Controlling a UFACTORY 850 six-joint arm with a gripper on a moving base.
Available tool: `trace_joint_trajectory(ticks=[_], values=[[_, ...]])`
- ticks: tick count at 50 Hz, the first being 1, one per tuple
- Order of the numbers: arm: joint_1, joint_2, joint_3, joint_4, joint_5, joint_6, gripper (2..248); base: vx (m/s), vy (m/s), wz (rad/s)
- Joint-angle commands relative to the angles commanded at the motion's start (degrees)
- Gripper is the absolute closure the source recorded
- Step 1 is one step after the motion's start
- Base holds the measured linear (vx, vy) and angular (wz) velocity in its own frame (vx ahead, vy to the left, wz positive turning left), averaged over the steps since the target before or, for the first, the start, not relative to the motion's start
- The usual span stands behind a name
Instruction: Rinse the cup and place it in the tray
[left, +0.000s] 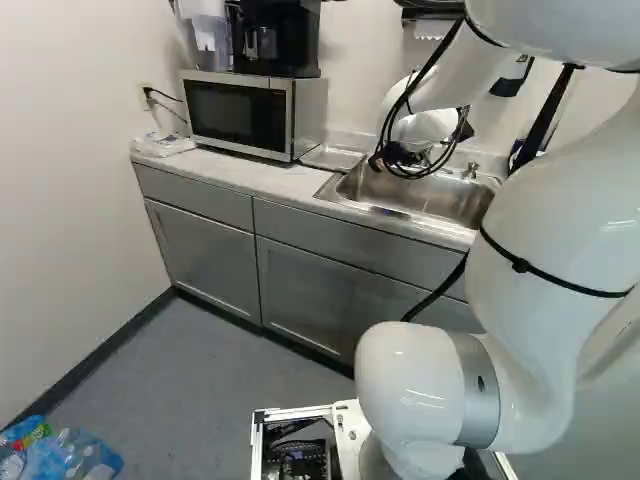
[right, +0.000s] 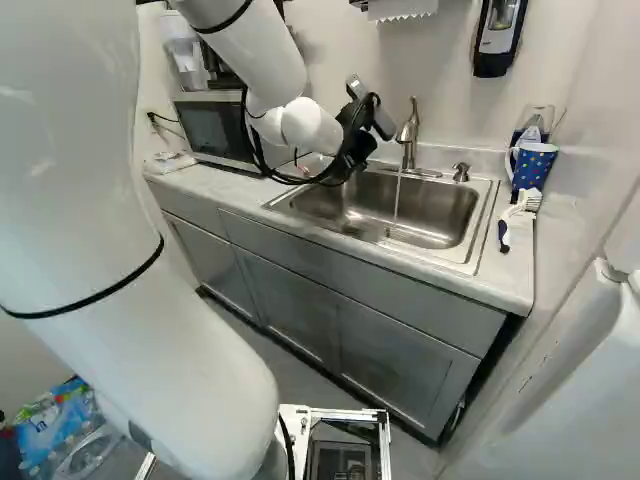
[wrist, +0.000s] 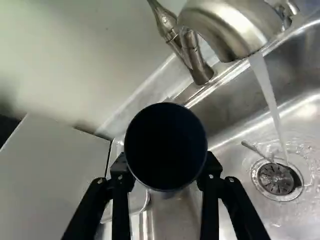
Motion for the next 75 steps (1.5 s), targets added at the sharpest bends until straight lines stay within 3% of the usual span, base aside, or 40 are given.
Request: trace_joint_trajectory(ticks=[75], values=[[0.0,0.0,0.0,0.0,0.0,-45.16,124,0.0,0.0,0.0]])
